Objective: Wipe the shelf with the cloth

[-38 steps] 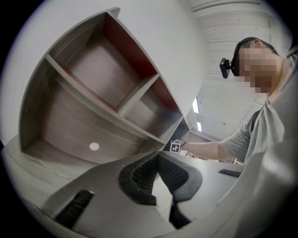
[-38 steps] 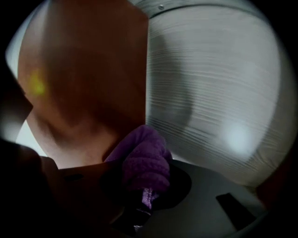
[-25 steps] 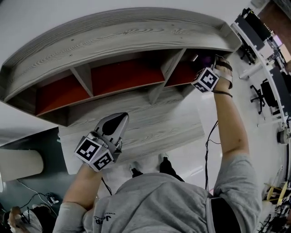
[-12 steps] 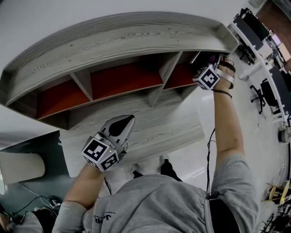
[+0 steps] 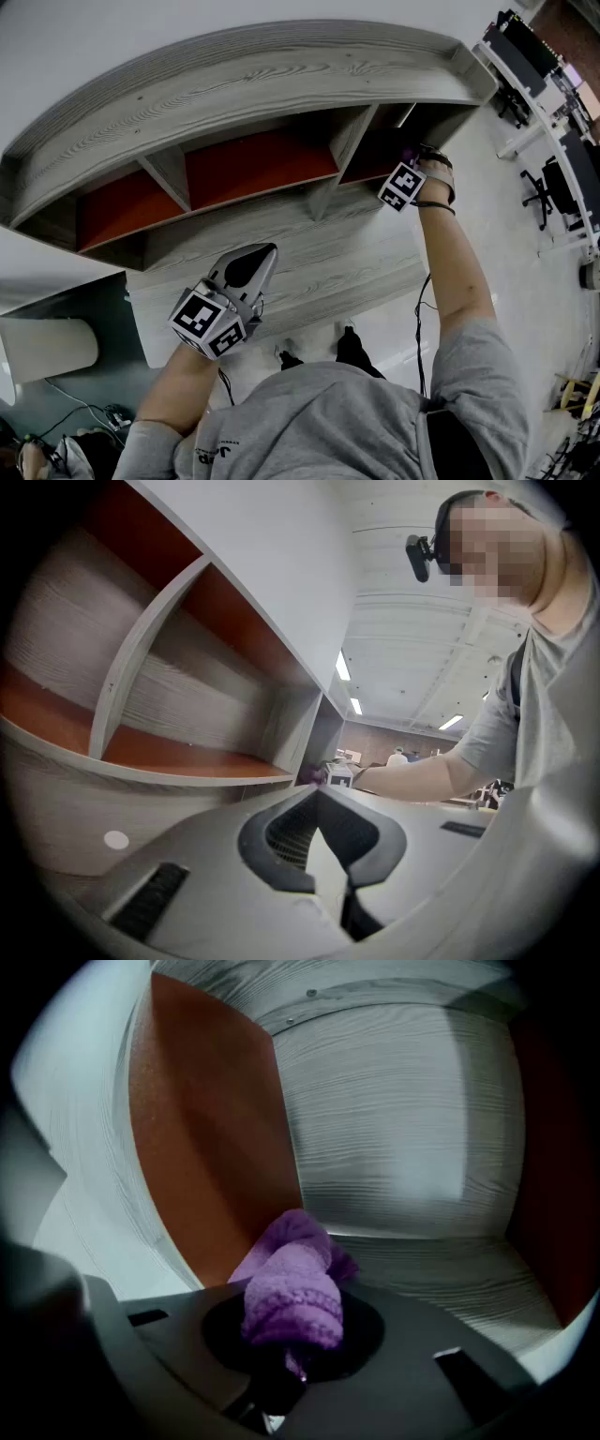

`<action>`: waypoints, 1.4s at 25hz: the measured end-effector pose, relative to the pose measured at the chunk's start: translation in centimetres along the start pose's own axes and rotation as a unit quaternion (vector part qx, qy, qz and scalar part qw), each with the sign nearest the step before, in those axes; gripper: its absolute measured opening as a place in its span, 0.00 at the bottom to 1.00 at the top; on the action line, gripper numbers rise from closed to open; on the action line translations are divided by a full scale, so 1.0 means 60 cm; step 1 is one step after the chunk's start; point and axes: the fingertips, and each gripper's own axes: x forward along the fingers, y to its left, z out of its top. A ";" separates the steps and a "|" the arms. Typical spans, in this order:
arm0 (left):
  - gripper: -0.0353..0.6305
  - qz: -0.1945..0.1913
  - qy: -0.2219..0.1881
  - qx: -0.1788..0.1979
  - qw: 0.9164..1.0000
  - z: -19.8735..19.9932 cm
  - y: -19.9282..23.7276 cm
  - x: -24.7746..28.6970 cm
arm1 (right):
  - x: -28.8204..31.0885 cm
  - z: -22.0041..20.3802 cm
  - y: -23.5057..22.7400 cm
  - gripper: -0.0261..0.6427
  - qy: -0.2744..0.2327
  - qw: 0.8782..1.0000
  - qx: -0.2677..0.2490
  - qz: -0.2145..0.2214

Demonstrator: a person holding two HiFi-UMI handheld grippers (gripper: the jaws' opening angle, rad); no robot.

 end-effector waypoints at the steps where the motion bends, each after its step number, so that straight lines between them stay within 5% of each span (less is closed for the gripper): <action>1: 0.09 0.000 -0.001 -0.001 1.000 -0.001 0.000 -0.002 | 0.000 0.001 0.001 0.14 -0.002 1.000 0.002 0.003; 5: 0.09 -0.001 -0.005 -0.006 1.000 0.000 -0.002 -0.004 | -0.029 0.001 -0.023 0.14 -0.038 0.999 0.022 -0.008; 12: 0.09 -0.019 -0.019 -0.003 1.000 0.022 -0.019 0.008 | -0.185 -0.048 -0.261 0.14 -0.122 0.970 0.070 -0.198; 18: 0.09 -0.028 -0.018 -0.005 0.999 0.022 -0.033 0.022 | -0.203 -0.073 -0.310 0.14 -0.109 0.960 0.016 -0.256; 24: 0.09 -0.030 -0.015 -0.002 0.999 0.022 -0.045 0.030 | -0.169 -0.064 -0.273 0.14 -0.103 0.968 0.000 -0.227; 32: 0.09 -0.019 -0.003 -0.006 1.000 0.006 -0.037 0.024 | -0.057 -0.035 -0.012 0.14 -0.103 0.992 -0.040 -0.069; 35: 0.09 -0.013 0.000 -0.008 1.000 0.003 -0.033 0.019 | -0.042 -0.035 0.025 0.14 -0.104 0.993 -0.025 -0.050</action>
